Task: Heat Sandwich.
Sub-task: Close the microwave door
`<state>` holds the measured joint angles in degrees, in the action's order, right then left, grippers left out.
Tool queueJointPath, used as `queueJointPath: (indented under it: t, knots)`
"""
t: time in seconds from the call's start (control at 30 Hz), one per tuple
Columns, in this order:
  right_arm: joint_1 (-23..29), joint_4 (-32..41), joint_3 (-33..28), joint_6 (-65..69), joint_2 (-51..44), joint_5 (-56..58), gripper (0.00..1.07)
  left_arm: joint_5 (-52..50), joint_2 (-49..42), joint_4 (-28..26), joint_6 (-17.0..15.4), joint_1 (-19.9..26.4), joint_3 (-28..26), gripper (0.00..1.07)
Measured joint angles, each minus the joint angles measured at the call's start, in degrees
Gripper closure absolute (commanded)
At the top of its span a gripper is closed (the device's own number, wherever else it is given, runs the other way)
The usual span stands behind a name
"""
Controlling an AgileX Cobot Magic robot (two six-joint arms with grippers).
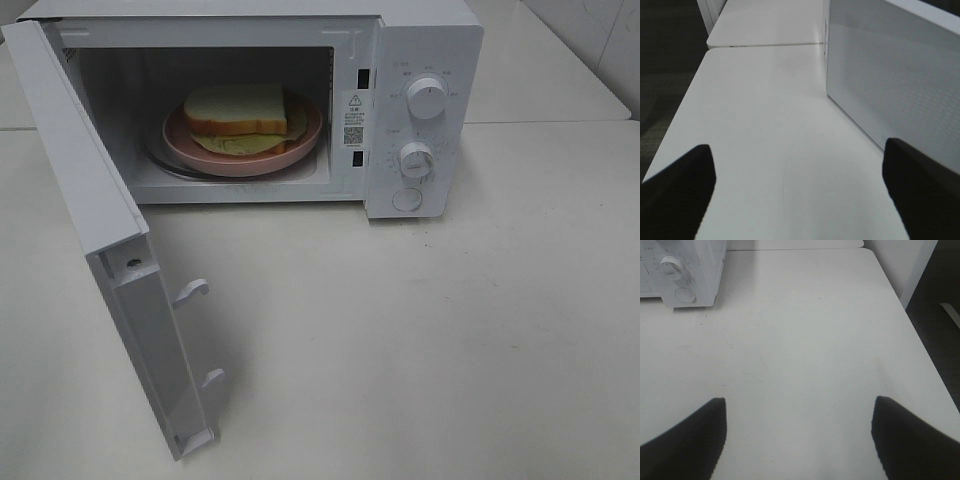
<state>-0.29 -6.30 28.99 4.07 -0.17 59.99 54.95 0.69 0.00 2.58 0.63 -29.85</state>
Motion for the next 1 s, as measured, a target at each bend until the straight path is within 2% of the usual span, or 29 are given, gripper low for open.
queueJointPath:
  t: [0.03,0.07,0.1,0.13,0.17,0.2,0.23,0.3,0.33,0.53,0.67,0.73,0.77,0.83,0.87,0.97,1.0]
  knots:
    - [0.0,0.0,0.0,0.0,0.0,0.0,0.31,-2.64,1.89,0.0,0.0,0.0,-0.11,0.48]
    - [0.0,0.0,0.0,0.0,0.0,0.0,0.31,-3.5,3.04,0.0,0.0,0.0,-0.11,0.56]
    - [0.0,0.0,0.0,0.0,0.0,0.0,0.31,-3.5,3.04,0.0,0.0,0.0,-0.11,0.56]
    - [0.0,0.0,0.0,0.0,0.0,0.0,0.31,-4.58,4.24,0.0,0.0,0.0,-0.11,0.64]
    - [0.0,0.0,0.0,0.0,0.0,0.0,0.31,-6.99,6.53,0.0,0.0,0.0,-0.11,0.76]
    - [0.0,0.0,0.0,0.0,0.0,0.0,0.31,-8.25,7.79,-0.29,0.0,0.0,-0.11,0.83]
    - [0.0,0.0,0.0,0.0,0.0,0.0,0.31,-8.25,7.79,-0.29,0.0,0.0,-0.11,0.83]
    - [0.0,0.0,0.0,0.0,0.0,0.0,0.31,-10.89,10.14,-0.52,0.0,0.0,0.11,0.95]
    - [0.0,0.0,0.0,0.0,0.0,0.0,0.31,-13.46,12.89,-0.63,0.0,0.0,0.57,1.06]
    - [0.0,0.0,0.0,-0.06,0.0,0.0,0.31,-23.15,18.62,-0.63,0.0,0.0,4.41,1.06]
    - [0.0,0.0,0.0,-0.11,0.0,0.0,0.31,-36.96,24.06,-0.63,0.0,0.0,10.37,1.06]
    - [0.0,0.0,0.0,-0.11,0.0,0.0,0.31,-40.34,25.32,-0.63,0.0,0.0,11.4,1.06]
    - [0.0,0.0,0.0,-0.11,0.0,0.0,0.31,-47.33,27.62,-0.63,0.0,0.0,13.98,1.06]
    - [0.0,0.0,0.0,-0.11,0.0,0.0,0.31,-53.97,30.08,-0.63,0.0,0.0,16.33,1.06]
    - [0.0,0.0,0.0,-0.11,0.0,0.0,0.31,-53.97,30.08,-0.63,0.0,0.0,16.33,1.06]
    - [0.0,0.0,0.0,-0.29,0.0,0.0,0.31,-66.86,35.98,-0.63,0.0,0.0,19.82,1.06]
    - [0.0,0.0,0.0,-0.29,0.0,0.0,0.31,-66.86,35.98,-0.63,0.0,0.0,19.82,1.06]
